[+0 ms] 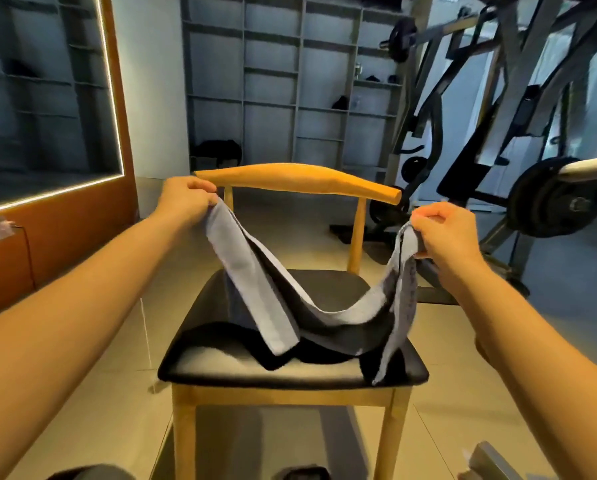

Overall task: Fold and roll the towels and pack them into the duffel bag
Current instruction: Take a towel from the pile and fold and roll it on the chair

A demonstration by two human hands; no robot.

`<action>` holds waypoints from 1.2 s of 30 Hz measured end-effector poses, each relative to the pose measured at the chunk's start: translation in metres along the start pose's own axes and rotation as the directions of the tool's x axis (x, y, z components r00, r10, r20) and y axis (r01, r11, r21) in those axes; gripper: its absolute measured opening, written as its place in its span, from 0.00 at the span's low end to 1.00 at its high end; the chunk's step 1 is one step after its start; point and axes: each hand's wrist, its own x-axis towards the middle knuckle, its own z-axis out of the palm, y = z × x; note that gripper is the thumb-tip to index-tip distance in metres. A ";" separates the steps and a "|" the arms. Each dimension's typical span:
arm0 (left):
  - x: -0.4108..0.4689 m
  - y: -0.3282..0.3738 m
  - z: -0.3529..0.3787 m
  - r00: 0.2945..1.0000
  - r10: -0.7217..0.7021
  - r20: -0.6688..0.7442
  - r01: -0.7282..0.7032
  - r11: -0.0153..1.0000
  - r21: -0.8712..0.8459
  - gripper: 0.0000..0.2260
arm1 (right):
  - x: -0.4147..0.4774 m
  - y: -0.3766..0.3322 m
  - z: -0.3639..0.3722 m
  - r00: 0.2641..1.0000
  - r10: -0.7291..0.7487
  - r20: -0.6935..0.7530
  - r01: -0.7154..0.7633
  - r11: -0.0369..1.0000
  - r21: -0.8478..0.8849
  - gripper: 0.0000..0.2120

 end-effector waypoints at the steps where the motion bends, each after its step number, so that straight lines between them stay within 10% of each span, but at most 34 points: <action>1: -0.002 0.000 -0.003 0.998 -0.046 0.040 0.048 0.998 -0.049 0.10 | 0.001 0.000 0.002 0.998 0.065 0.020 -0.065 0.997 0.029 0.09; 6: -0.017 0.024 0.009 0.971 -0.149 0.189 0.213 0.897 -0.388 0.07 | -0.006 -0.023 0.028 0.933 0.205 0.295 -0.289 0.915 0.280 0.07; 12: -0.038 0.057 0.038 0.937 -0.059 0.345 0.179 0.929 -0.325 0.05 | -0.022 -0.074 0.038 0.713 0.063 0.698 -0.348 0.896 0.274 0.12; 18: -0.045 0.071 0.042 0.885 -0.051 0.463 0.195 0.943 -0.269 0.03 | -0.027 -0.090 0.048 0.726 -0.035 0.687 0.005 0.999 0.046 0.07; 26: -0.048 0.065 0.038 0.829 0.034 0.558 0.180 0.929 -0.323 0.04 | -0.024 -0.100 0.058 0.697 0.098 0.710 -0.209 0.975 0.070 0.09; 36: -0.043 0.056 0.039 0.870 0.045 0.491 0.126 0.943 -0.309 0.04 | -0.024 -0.101 0.065 0.614 0.046 0.788 0.040 0.995 -0.090 0.11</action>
